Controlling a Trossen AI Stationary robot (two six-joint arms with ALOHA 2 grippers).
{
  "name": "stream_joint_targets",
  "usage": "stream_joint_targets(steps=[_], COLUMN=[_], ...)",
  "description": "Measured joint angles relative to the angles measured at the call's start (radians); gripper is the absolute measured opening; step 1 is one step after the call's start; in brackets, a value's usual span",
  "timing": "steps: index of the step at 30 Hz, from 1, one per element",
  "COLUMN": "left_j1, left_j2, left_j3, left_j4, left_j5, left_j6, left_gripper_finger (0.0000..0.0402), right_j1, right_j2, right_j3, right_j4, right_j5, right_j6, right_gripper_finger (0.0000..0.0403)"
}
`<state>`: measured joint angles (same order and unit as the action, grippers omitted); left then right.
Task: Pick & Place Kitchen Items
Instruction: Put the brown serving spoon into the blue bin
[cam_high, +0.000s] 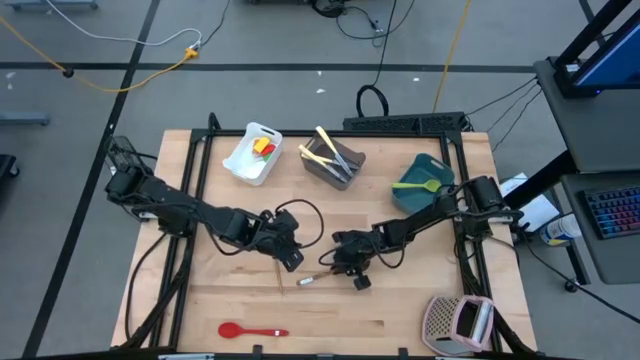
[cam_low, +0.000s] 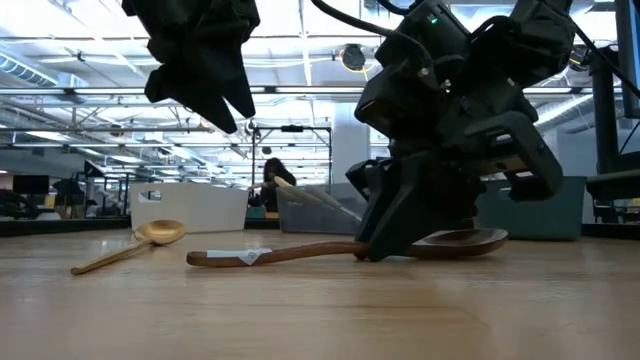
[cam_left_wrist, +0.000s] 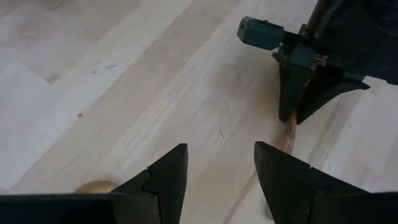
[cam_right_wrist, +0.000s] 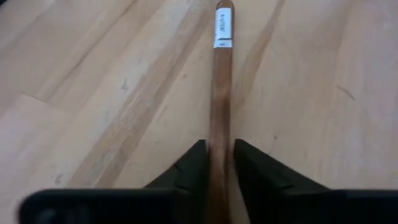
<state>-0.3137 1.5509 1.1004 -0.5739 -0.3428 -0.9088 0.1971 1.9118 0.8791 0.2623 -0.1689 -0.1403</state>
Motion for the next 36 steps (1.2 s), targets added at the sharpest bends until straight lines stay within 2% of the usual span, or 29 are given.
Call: stream_joint_targets(steps=[3,7,12,19,23,28,33,36], left_j1=[0.001,0.001,0.001,0.001,0.001,0.001,0.001,0.001], left_j2=[0.0,0.0,0.0,0.0,0.0,0.0,0.0,0.0], left_j3=[0.0,0.0,0.0,0.0,0.0,0.0,0.0,0.0], left_j4=[0.0,0.0,0.0,0.0,0.005,0.009,0.01,0.022], left_j5=[0.0,0.0,0.0,0.0,0.0,0.0,0.0,0.0], left_j6=[0.018,0.018,0.02,0.017,0.007,0.01,0.011,0.013], left_gripper_finger=[0.0191,0.0191,0.0191,0.0191,0.0191,0.0191,0.0191,0.0191], right_j1=[0.003,0.002,-0.001,-0.002,-0.001,-0.011,-0.097,-0.179], right_j2=[0.0,-0.002,-0.08,-0.373,-0.566,-0.806,-1.004,-1.089], right_j3=[0.0,-0.001,-0.004,-0.007,-0.007,-0.005,-0.005,-0.005], right_j4=[-0.002,-0.005,-0.118,-0.466,-0.684,-0.889,-1.123,-1.167], right_j5=[0.013,0.013,0.015,0.05,0.136,0.264,0.36,0.38], right_j6=[-0.013,0.005,0.005,-0.037,-0.07,-0.204,-0.326,-0.415], right_gripper_finger=[0.0026,0.003,0.0036,0.0027,0.0027,0.003,0.0028,0.0028])
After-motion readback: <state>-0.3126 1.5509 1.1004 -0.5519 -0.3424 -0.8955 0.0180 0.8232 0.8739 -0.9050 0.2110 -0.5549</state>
